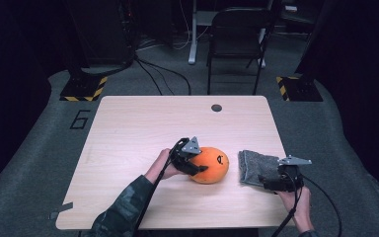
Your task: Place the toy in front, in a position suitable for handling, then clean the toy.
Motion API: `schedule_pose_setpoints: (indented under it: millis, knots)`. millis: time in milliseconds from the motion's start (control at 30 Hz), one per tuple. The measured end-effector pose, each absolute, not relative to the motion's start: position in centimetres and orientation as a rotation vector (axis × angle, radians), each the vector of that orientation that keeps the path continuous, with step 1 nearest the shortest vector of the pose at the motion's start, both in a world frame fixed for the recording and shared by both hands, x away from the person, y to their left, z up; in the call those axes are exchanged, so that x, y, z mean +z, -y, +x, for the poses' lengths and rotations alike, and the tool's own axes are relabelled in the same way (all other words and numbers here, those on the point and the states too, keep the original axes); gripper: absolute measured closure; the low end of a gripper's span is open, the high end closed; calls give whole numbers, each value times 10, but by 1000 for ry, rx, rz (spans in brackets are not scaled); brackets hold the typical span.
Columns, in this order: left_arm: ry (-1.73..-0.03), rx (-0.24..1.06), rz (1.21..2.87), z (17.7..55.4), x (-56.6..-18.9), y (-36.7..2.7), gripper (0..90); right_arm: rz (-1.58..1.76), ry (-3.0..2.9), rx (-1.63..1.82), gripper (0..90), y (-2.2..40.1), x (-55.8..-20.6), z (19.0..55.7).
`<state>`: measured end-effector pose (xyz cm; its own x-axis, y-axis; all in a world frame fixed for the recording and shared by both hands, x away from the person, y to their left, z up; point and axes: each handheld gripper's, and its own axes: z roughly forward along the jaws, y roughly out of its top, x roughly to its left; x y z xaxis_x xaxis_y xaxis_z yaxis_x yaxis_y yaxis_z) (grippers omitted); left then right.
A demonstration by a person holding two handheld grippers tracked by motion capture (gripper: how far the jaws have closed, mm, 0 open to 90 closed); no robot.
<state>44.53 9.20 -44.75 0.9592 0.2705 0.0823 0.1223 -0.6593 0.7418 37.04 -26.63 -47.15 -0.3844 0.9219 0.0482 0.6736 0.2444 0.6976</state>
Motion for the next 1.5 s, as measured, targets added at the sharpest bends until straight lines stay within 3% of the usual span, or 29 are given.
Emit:
schedule_pose_setpoints:
  millis: [67,133,300,667,1500]
  knots:
    - [-302,242,2261,444,-444,-96,292,1461,-2148,919,107,266,-471,370]
    - [-333,224,2231,443,-440,-102,162,1460,-2147,925,107,267,-470,371]
    - [-417,232,2176,436,-434,-117,130,1455,-2147,927,107,266,-471,375]
    - [-535,241,2168,425,-449,-130,132,1453,-2155,917,107,264,-470,383]
    - [-580,376,2153,392,-482,-130,185,1510,-2176,877,64,251,-487,414]
